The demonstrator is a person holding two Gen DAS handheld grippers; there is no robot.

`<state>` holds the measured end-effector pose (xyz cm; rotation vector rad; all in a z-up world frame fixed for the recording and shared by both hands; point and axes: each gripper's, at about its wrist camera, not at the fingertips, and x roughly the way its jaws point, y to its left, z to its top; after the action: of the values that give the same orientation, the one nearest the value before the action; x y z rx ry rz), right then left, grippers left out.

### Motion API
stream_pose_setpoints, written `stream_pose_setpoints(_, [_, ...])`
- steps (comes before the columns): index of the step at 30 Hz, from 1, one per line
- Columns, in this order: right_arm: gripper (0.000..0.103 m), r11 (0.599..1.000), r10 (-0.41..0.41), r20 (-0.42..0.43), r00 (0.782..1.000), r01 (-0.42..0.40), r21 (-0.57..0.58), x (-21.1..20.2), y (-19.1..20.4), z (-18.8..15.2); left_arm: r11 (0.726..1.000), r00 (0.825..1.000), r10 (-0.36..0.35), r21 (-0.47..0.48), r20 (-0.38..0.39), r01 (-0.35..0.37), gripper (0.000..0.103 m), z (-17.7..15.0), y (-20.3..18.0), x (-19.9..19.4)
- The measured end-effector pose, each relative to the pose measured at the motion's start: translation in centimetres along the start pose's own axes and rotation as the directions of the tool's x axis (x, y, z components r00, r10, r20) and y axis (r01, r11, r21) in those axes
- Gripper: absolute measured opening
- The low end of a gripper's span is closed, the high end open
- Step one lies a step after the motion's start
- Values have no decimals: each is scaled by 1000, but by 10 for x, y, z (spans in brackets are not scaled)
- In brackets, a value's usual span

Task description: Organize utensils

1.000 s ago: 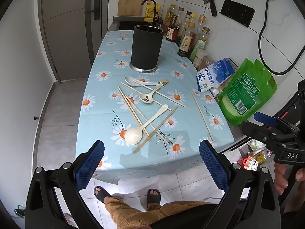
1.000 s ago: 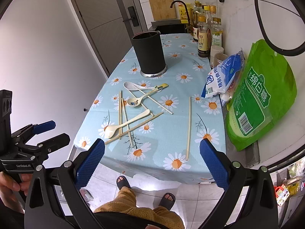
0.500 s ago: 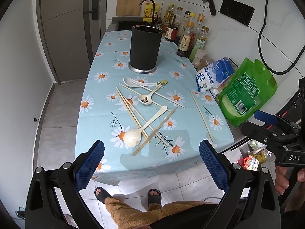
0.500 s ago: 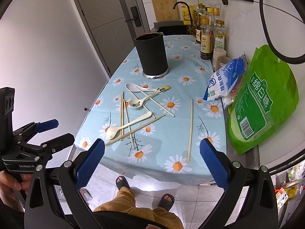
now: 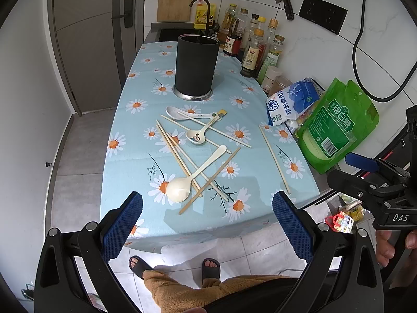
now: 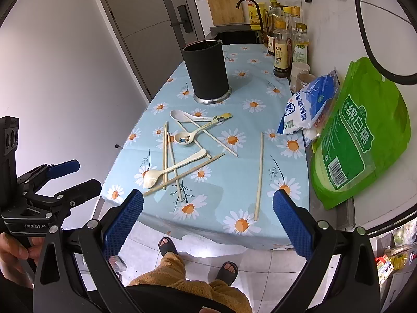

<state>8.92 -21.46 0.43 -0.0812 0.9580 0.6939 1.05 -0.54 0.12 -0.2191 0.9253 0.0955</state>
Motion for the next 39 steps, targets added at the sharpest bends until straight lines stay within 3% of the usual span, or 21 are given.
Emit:
stream_pose_setpoints(14, [99,1000,-6,-20,1000,7,24,3,-11,3,1000,1000,0,-13,-15,0,96,5,-2,2])
stream_pose_setpoints(20, [99,997,16,-75,997,-11,71,16,-29,6,999,999,9,-36,-39,-11,96,9,3,8])
stream_pose_setpoints(28, [98,994,-15,-157,987,32,109,50,-50,24,998,998,-11,-55,-65,7,96,24,16,27])
stream_pose_setpoints(33, [84,989,-60,-276,959,95,116,91,-63,37,991,994,-67,-121,-88,56,96,28,37,49])
stream_pose_setpoints(39, [60,986,-83,-390,917,132,99,136,-76,50,979,987,-85,-195,-135,58,96,32,61,73])
